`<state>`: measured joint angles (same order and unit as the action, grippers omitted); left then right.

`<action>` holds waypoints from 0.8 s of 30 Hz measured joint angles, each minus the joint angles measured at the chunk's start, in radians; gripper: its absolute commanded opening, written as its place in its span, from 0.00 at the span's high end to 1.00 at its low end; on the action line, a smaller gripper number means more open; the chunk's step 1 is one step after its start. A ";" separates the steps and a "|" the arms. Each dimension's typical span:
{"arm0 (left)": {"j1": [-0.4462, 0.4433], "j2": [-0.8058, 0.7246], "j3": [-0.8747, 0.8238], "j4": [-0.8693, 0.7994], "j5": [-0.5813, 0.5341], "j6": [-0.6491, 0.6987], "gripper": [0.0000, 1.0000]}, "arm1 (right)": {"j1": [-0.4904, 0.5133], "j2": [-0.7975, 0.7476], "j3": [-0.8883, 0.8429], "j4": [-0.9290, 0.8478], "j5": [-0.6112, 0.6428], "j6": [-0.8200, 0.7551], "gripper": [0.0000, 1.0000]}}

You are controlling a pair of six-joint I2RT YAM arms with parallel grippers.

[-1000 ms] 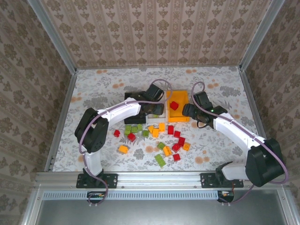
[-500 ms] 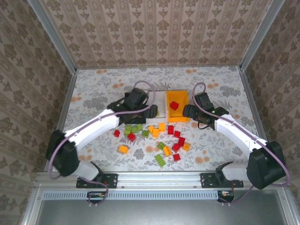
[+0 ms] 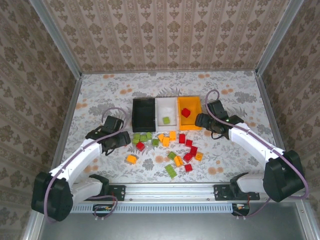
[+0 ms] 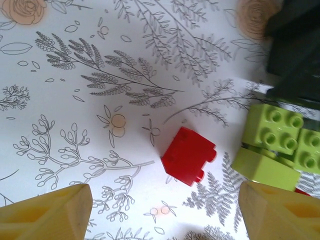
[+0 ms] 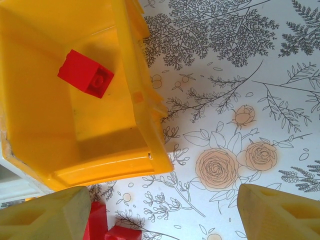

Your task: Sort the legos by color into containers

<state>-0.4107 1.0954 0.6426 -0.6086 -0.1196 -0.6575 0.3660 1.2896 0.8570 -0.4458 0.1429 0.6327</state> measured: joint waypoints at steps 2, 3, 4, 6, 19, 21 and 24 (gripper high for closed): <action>0.006 0.043 0.000 0.034 0.010 0.003 0.23 | 0.000 0.000 0.000 0.000 0.000 0.000 0.22; 0.006 0.063 0.000 0.048 0.012 0.006 0.24 | -0.001 0.000 0.000 0.000 0.000 0.000 0.22; 0.006 0.084 0.000 0.064 0.015 0.007 0.25 | -0.001 0.000 0.000 0.000 0.000 0.000 0.22; 0.007 0.128 0.000 0.093 0.018 0.011 0.27 | -0.002 0.000 0.000 0.000 0.000 0.000 0.22; 0.002 0.266 -0.016 0.225 0.043 0.026 0.58 | -0.018 -0.002 -0.002 0.000 0.000 0.000 0.22; -0.006 0.266 -0.027 0.227 0.044 0.026 0.64 | -0.020 -0.004 -0.002 0.000 0.000 0.000 0.22; -0.014 0.258 -0.038 0.227 0.044 0.023 0.73 | -0.023 -0.008 -0.002 0.000 0.000 0.000 0.22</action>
<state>-0.4252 1.3537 0.6048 -0.3817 -0.0757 -0.6346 0.3428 1.2816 0.8555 -0.4454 0.1429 0.6327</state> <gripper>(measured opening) 0.315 0.782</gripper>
